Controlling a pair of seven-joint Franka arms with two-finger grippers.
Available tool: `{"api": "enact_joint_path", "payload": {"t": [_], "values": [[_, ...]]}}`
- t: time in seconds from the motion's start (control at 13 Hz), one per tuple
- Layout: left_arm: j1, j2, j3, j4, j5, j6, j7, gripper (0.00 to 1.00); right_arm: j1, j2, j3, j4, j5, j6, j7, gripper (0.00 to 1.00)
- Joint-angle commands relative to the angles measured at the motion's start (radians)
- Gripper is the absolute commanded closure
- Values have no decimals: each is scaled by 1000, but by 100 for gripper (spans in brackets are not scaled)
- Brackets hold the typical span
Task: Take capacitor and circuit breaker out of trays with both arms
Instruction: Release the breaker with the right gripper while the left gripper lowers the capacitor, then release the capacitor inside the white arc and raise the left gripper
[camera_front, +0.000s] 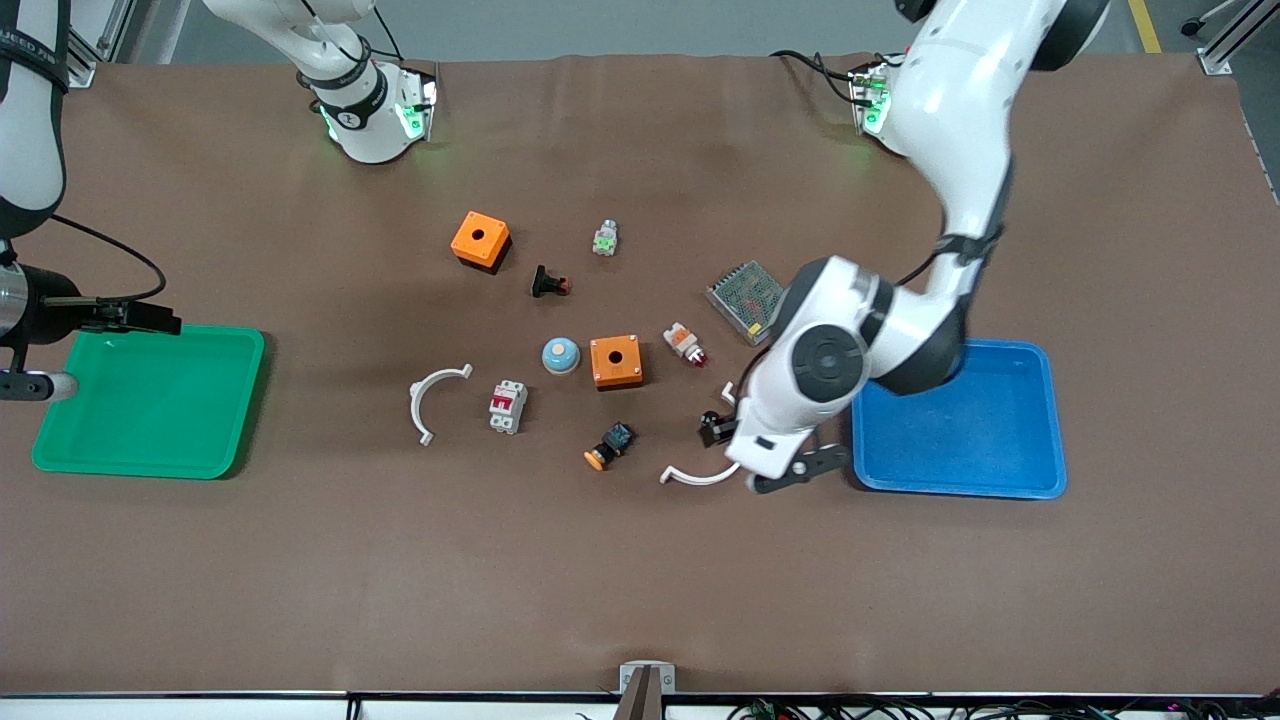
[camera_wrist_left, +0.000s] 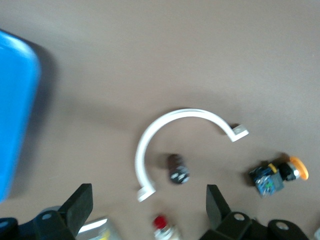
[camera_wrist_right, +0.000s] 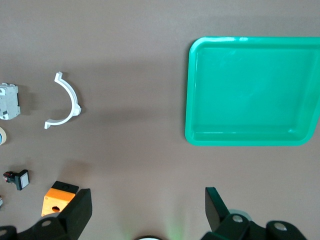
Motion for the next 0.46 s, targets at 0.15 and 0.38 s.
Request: {"api": "enact_joint_path", "payload": {"t": [0.15,0.38], "values": [[140,-248,-10,-111,15,-216,238,0,-14,-7,21,48,1,-7,-2,0],[206,-398,-10,-254,15,-236,344,0,-16,-34,19,47,4,-88,-12,0]]}}
